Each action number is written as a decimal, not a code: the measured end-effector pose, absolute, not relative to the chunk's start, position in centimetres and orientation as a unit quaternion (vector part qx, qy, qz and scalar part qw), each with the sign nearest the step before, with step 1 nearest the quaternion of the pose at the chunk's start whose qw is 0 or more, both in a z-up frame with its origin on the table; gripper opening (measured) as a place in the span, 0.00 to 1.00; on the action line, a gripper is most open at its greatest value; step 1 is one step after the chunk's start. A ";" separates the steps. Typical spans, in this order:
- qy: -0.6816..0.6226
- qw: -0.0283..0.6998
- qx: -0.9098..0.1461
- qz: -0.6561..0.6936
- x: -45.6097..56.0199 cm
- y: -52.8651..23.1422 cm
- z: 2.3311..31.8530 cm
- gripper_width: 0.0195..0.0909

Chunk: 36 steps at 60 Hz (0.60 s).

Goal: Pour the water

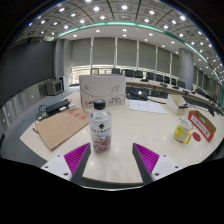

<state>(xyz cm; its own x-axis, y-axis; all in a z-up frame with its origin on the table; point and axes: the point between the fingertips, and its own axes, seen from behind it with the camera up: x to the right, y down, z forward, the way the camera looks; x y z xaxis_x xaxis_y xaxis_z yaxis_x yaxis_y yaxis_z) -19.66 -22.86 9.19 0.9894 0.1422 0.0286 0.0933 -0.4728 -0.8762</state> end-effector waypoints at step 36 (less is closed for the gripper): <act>-0.020 0.582 -0.813 0.008 -23.8 -10.9 5.8 0.38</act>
